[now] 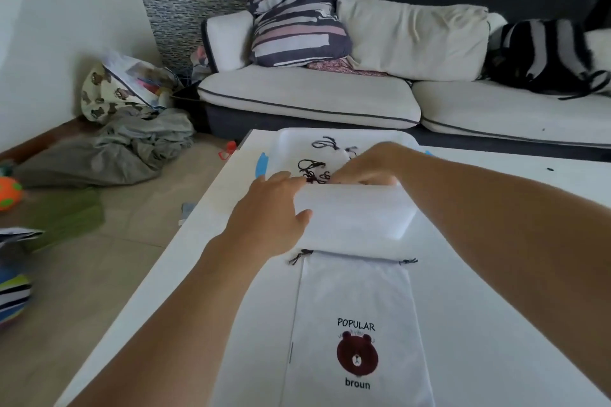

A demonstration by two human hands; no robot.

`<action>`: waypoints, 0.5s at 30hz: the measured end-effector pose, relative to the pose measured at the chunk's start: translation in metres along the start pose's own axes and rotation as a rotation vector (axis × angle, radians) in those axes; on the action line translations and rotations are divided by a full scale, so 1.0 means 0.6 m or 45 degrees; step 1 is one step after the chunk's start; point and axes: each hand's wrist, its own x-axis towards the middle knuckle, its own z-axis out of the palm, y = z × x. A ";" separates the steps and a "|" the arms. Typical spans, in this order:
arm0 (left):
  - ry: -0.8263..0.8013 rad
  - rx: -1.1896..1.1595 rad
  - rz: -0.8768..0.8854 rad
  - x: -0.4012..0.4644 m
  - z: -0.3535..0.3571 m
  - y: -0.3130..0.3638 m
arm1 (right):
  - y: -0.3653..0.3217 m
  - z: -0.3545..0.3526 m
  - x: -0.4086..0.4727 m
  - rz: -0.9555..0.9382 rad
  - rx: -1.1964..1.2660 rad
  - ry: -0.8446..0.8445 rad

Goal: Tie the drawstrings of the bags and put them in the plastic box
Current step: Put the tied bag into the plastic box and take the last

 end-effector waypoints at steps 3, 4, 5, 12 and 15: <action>0.099 0.042 -0.023 -0.007 -0.005 0.007 | 0.010 -0.020 -0.095 -0.199 -0.145 0.532; 0.181 0.028 -0.035 -0.010 -0.009 0.011 | 0.021 -0.019 -0.123 -0.356 -0.146 0.786; 0.263 -0.005 -0.049 -0.013 -0.012 0.011 | 0.025 -0.006 -0.155 -0.519 -0.133 0.853; -0.082 0.025 -0.135 -0.044 -0.009 0.014 | 0.107 0.215 -0.055 -0.247 -0.726 0.394; -0.225 0.036 -0.125 -0.054 0.002 0.011 | 0.145 0.250 -0.031 -0.295 -0.542 0.649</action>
